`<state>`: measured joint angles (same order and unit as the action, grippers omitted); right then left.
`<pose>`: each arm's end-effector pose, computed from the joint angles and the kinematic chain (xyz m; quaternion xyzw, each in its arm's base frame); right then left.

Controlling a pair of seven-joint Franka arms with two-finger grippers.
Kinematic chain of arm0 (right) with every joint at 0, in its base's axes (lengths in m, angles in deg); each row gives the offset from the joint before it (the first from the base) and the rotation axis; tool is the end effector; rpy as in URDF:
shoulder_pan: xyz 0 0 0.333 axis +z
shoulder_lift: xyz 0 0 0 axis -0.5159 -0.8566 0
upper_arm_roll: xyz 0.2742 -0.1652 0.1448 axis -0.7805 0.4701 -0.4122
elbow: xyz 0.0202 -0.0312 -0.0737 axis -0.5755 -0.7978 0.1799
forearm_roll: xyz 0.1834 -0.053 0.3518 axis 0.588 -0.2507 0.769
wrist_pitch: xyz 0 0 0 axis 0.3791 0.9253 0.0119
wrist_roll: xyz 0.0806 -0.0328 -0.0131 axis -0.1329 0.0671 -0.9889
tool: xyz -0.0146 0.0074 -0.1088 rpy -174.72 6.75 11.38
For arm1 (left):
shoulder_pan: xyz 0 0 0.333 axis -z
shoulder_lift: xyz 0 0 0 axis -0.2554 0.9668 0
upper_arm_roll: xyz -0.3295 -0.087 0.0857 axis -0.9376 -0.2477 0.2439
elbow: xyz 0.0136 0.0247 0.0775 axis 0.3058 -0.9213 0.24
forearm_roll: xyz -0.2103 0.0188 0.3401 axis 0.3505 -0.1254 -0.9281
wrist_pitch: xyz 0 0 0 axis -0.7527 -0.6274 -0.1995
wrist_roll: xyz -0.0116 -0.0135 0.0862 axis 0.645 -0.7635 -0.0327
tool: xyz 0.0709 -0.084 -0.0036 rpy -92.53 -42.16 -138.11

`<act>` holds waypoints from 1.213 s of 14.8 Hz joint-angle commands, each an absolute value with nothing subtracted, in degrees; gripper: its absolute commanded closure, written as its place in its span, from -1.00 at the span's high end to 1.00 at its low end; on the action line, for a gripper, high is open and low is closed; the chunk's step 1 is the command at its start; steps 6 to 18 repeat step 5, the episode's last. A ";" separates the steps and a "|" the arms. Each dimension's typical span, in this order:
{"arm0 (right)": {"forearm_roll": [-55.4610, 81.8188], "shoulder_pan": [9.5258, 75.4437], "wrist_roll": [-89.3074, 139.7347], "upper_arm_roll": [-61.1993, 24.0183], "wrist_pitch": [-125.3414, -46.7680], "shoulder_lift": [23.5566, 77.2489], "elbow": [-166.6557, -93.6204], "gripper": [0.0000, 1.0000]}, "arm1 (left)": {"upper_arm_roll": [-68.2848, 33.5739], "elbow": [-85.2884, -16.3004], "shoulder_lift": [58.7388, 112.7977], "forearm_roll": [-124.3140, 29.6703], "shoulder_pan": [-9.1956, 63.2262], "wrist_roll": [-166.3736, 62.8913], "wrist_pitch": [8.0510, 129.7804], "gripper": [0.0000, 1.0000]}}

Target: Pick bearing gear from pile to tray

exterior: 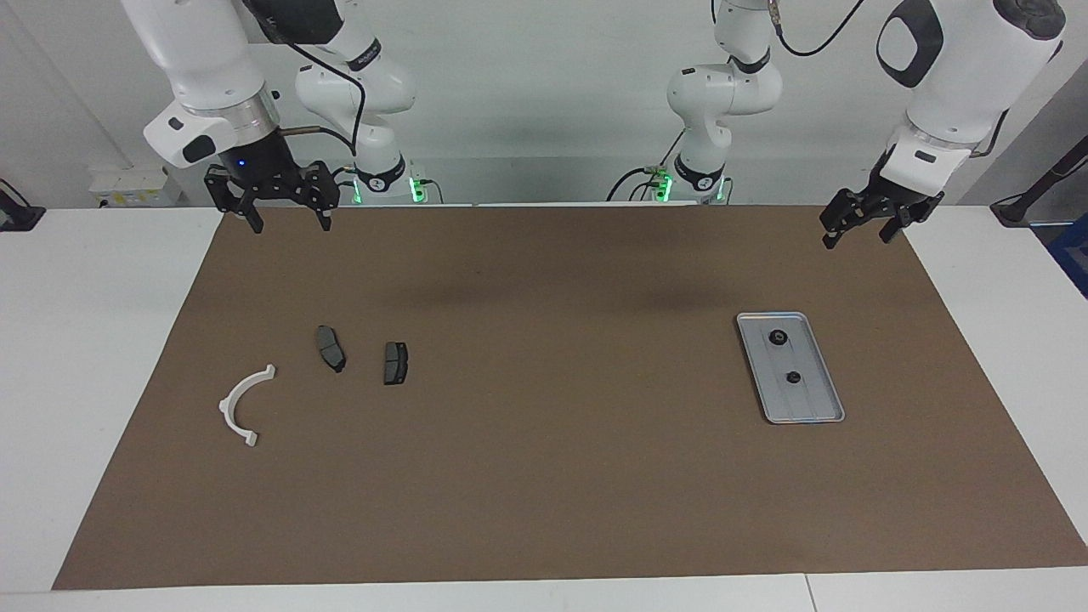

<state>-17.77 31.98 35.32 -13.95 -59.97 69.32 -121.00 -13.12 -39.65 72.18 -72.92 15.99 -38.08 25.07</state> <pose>0.5405 0.0331 0.6574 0.9999 0.0127 0.0044 0.0044 0.5447 0.0012 0.6317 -0.9999 -0.0154 -0.0009 0.0025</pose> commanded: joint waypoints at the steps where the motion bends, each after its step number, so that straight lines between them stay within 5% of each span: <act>1: -17.06 31.24 34.27 -14.03 -60.04 70.23 -121.84 1.00 | -12.75 -37.40 73.51 -72.28 16.38 -37.97 22.56 1.00; 18: -17.06 31.41 34.27 -14.03 -60.04 70.23 -121.84 1.00 | -12.75 -37.13 73.51 -72.20 16.38 -37.97 22.29 1.00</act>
